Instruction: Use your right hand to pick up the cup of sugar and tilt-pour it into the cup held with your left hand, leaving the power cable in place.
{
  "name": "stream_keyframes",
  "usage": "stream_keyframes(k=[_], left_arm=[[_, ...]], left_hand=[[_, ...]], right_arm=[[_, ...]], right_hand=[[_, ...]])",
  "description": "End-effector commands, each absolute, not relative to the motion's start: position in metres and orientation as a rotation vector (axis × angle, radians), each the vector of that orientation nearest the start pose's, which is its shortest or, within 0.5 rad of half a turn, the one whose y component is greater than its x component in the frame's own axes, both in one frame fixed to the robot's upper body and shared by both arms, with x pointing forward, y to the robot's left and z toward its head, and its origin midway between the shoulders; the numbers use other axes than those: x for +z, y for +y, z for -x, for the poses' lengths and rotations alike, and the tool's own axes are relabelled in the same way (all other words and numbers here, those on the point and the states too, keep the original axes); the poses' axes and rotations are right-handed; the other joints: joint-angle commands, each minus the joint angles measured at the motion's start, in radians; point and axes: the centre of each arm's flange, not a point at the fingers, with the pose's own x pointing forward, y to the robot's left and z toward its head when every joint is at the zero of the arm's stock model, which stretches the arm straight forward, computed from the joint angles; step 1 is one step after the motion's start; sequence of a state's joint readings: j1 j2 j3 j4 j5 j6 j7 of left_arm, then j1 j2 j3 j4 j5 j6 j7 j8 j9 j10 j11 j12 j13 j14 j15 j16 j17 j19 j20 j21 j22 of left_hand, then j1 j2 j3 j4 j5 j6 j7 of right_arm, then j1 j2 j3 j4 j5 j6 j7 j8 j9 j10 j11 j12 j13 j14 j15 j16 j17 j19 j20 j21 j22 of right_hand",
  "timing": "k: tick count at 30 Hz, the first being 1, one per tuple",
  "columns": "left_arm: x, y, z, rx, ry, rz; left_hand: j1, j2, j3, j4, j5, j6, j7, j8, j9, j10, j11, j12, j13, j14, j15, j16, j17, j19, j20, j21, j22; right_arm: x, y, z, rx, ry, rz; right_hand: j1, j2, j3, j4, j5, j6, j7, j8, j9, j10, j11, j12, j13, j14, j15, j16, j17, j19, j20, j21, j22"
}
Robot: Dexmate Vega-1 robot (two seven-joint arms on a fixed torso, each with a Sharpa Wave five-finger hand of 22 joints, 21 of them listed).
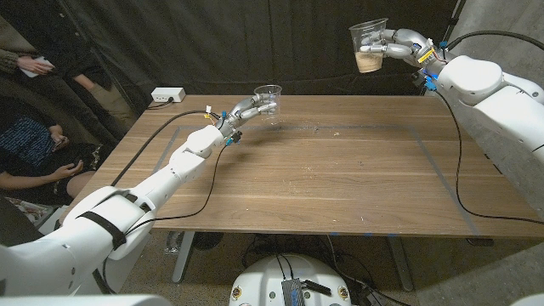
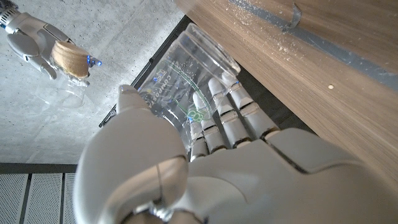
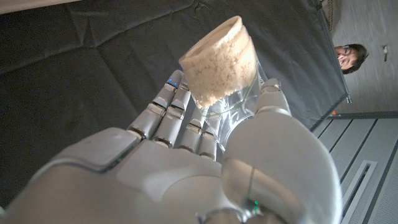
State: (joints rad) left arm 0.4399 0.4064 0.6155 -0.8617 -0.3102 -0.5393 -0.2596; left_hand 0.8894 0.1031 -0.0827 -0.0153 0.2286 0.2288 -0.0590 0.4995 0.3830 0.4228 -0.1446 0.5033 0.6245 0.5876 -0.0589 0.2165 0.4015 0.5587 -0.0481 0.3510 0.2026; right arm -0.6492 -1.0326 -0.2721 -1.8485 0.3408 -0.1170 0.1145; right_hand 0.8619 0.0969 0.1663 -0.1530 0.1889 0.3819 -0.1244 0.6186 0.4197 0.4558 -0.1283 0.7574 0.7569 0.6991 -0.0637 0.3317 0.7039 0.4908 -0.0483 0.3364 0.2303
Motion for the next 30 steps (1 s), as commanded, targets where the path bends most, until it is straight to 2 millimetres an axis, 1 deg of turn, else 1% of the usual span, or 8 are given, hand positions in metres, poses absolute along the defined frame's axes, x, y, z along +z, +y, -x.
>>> stream_keyframes(k=[1, 2, 8, 13, 18, 25, 27, 30], left_arm=[[0.048, 0.207, -0.687, -0.469, -0.753, -0.492], [0.047, 0.206, -0.687, -0.469, -0.755, -0.492], [0.043, 0.206, -0.682, -0.475, -0.759, -0.486], [0.040, 0.207, -0.678, -0.477, -0.761, -0.489], [0.037, 0.207, -0.676, -0.486, -0.757, -0.487], [0.034, 0.206, -0.674, -0.493, -0.758, -0.486], [0.033, 0.205, -0.673, -0.496, -0.758, -0.485], [0.032, 0.205, -0.672, -0.501, -0.760, -0.485]], left_hand=[[0.005, 0.007, -0.009, 0.000, -0.007, 0.011, 0.003, 0.006, 0.003, 0.002, 0.002, 0.005, 0.002, 0.009, -0.113, 0.000, 0.006, -0.006, -0.017, -0.002, 0.002], [0.005, 0.007, -0.009, -0.001, -0.007, 0.010, 0.004, 0.006, 0.003, 0.002, -0.002, 0.005, 0.002, 0.008, -0.113, -0.001, 0.006, -0.006, -0.017, -0.002, 0.002], [0.007, 0.007, -0.009, -0.001, -0.008, 0.012, 0.004, 0.007, 0.004, 0.005, 0.002, 0.007, 0.001, 0.009, -0.113, -0.001, 0.007, -0.007, -0.017, -0.002, 0.002], [0.007, 0.007, -0.010, -0.002, -0.009, 0.013, 0.004, 0.007, 0.004, 0.005, 0.002, 0.008, 0.001, 0.011, -0.113, -0.002, 0.008, -0.006, -0.019, -0.001, 0.002], [0.007, 0.007, -0.010, -0.002, -0.010, 0.014, 0.004, 0.007, 0.005, 0.003, -0.001, 0.008, 0.001, 0.011, -0.113, -0.003, 0.009, -0.006, -0.019, -0.001, 0.002], [0.007, 0.007, -0.011, -0.001, -0.010, 0.015, 0.005, 0.007, 0.005, 0.006, 0.001, 0.010, 0.000, 0.012, -0.113, -0.003, 0.010, -0.008, -0.020, -0.001, 0.002], [0.007, 0.008, -0.012, -0.001, -0.011, 0.015, 0.005, 0.007, 0.005, 0.006, 0.000, 0.011, 0.000, 0.012, -0.113, -0.003, 0.011, -0.008, -0.020, -0.001, 0.002], [0.007, 0.008, -0.012, -0.001, -0.011, 0.015, 0.003, 0.007, 0.005, 0.004, 0.002, 0.010, 0.000, 0.013, -0.113, -0.004, 0.011, -0.008, -0.021, -0.001, 0.002]], right_arm=[[0.239, -0.300, -0.506, 0.203, -0.751, 0.935], [0.239, -0.297, -0.506, 0.212, -0.749, 0.940], [0.242, -0.281, -0.506, 0.265, -0.740, 0.978], [0.240, -0.271, -0.508, 0.301, -0.731, 0.993], [0.239, -0.261, -0.510, 0.335, -0.718, 1.009], [0.237, -0.250, -0.514, 0.368, -0.704, 1.025], [0.237, -0.248, -0.515, 0.378, -0.697, 1.031], [0.236, -0.245, -0.516, 0.388, -0.691, 1.038]], right_hand=[[0.004, 0.012, 0.021, 0.014, -0.003, 0.011, -0.002, 0.001, 0.003, 0.013, 0.004, 0.006, 0.003, 0.014, -0.172, -0.005, 0.004, 0.012, -0.088, 0.007, 0.003], [0.004, 0.012, 0.022, 0.014, -0.003, 0.011, -0.001, 0.001, 0.003, 0.013, 0.004, 0.005, 0.003, 0.014, -0.172, -0.005, 0.004, 0.012, -0.088, 0.007, 0.004], [0.004, 0.013, 0.023, 0.014, -0.004, 0.012, -0.002, 0.001, 0.003, 0.014, 0.002, 0.004, 0.002, 0.014, -0.171, -0.006, 0.004, 0.012, -0.088, 0.007, 0.004], [0.002, 0.013, 0.024, 0.014, -0.004, 0.013, -0.002, -0.001, 0.004, 0.013, 0.001, 0.002, 0.002, 0.014, -0.171, -0.008, 0.004, 0.012, -0.087, 0.007, 0.004], [0.002, 0.014, 0.025, 0.014, -0.005, 0.015, 0.000, -0.002, 0.004, 0.016, 0.005, 0.003, 0.004, 0.016, -0.172, -0.009, 0.005, 0.012, -0.087, 0.007, 0.004], [0.001, 0.014, 0.027, 0.014, -0.005, 0.017, -0.004, -0.003, 0.004, 0.013, 0.004, 0.001, 0.005, 0.016, -0.171, -0.011, 0.005, 0.011, -0.086, 0.007, 0.005], [0.000, 0.014, 0.027, 0.014, -0.005, 0.017, -0.002, -0.003, 0.004, 0.013, 0.000, -0.001, 0.004, 0.016, -0.171, -0.011, 0.005, 0.011, -0.086, 0.007, 0.005], [-0.001, 0.014, 0.028, 0.015, -0.005, 0.019, -0.002, -0.003, 0.005, 0.015, 0.003, -0.001, 0.004, 0.016, -0.171, -0.012, 0.005, 0.011, -0.086, 0.007, 0.005]])
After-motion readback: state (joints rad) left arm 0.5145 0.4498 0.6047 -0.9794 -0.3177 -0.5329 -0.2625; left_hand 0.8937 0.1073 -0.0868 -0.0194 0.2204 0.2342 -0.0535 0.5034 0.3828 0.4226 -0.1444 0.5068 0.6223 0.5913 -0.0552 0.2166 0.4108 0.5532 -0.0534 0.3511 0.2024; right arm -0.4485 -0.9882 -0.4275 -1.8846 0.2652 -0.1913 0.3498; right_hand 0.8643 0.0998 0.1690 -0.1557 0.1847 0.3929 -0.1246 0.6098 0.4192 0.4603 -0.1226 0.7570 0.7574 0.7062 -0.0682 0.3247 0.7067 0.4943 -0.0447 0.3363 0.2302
